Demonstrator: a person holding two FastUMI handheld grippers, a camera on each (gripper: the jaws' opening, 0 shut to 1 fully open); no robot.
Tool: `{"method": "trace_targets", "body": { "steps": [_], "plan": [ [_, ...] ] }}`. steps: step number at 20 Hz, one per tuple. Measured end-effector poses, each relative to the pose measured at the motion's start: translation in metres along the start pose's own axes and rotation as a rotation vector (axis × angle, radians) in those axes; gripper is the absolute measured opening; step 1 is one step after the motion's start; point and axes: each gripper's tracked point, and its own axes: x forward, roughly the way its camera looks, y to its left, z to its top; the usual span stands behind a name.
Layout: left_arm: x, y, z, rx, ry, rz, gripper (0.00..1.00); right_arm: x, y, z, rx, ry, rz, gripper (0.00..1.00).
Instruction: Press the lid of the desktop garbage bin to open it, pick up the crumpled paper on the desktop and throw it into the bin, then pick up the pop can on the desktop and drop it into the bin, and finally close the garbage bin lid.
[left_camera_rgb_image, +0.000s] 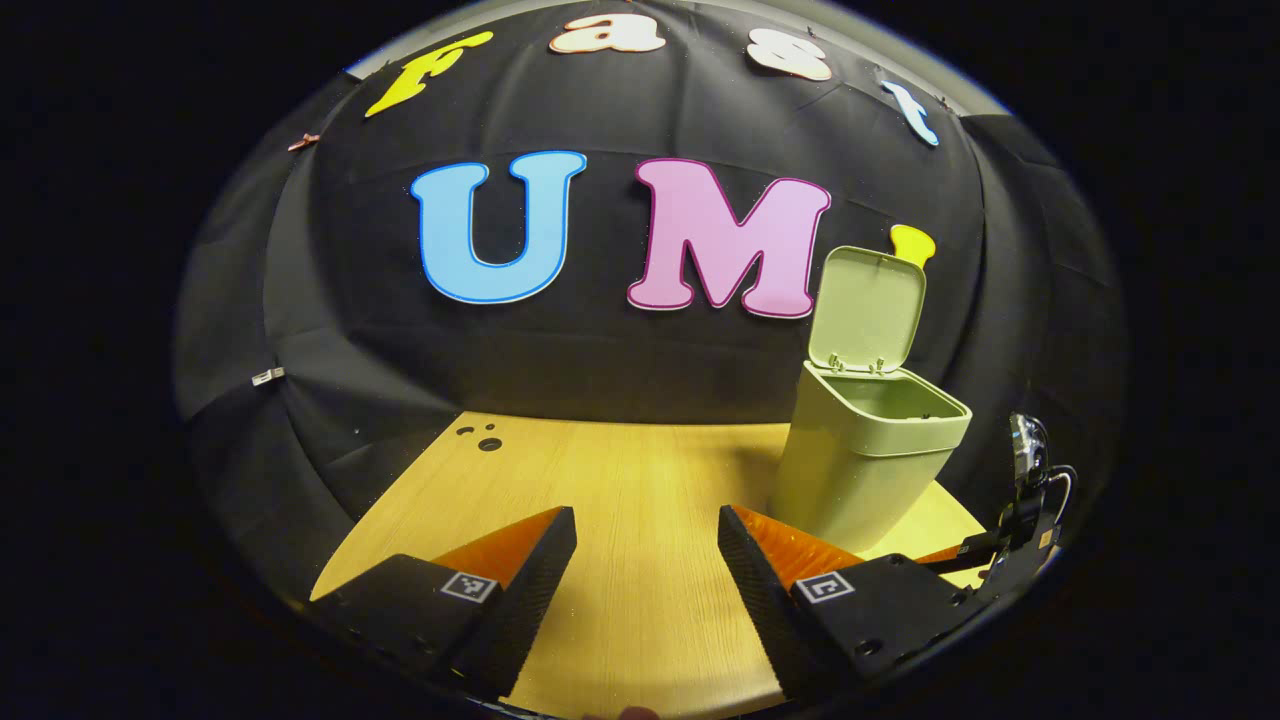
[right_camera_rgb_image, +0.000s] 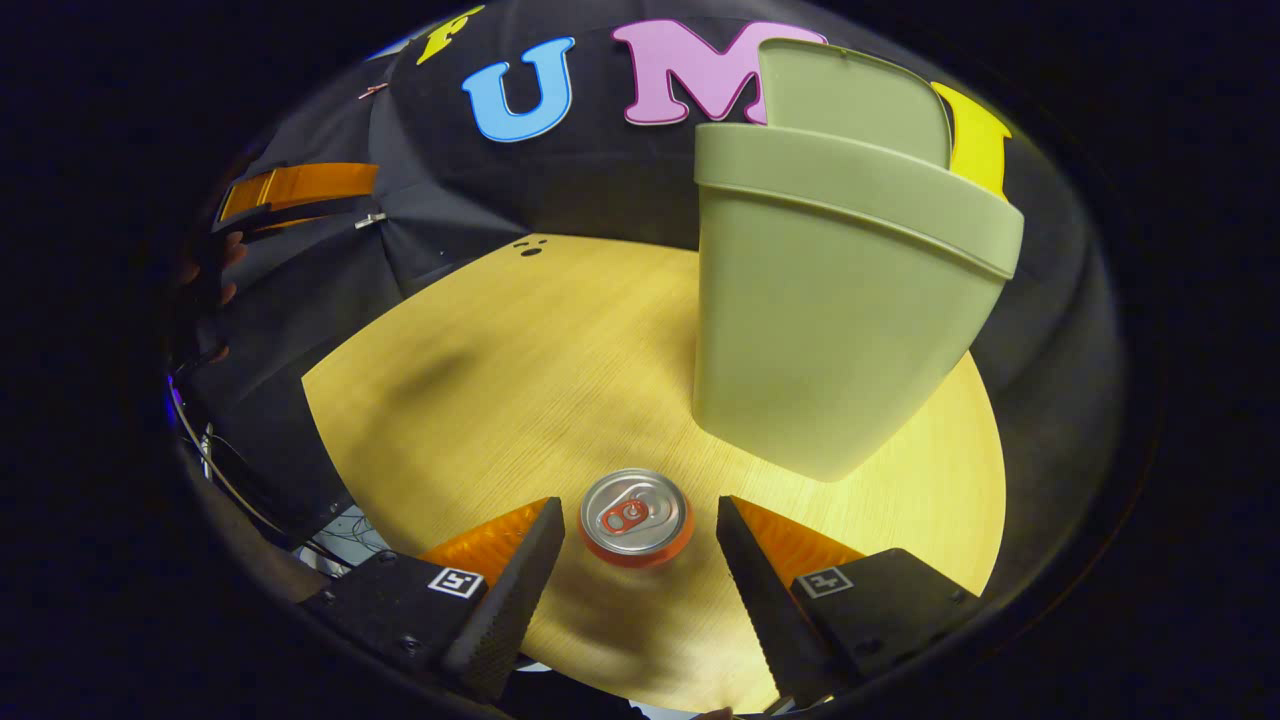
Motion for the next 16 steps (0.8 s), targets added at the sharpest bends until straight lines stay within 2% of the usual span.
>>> {"method": "trace_targets", "body": {
  "steps": [8,9,16],
  "plan": [
    [-0.001,0.012,-0.004,0.004,0.014,0.028,0.93,0.011,-0.001,-0.008,0.014,0.038,0.003,0.94],
    [0.0,0.012,-0.003,0.001,0.015,0.026,0.93,0.015,-0.002,-0.007,0.009,0.039,0.001,0.83],
    [0.01,0.001,0.002,0.01,0.004,-0.005,0.93,-0.001,-0.003,0.007,-0.013,0.008,-0.005,0.83]
  ]
}}
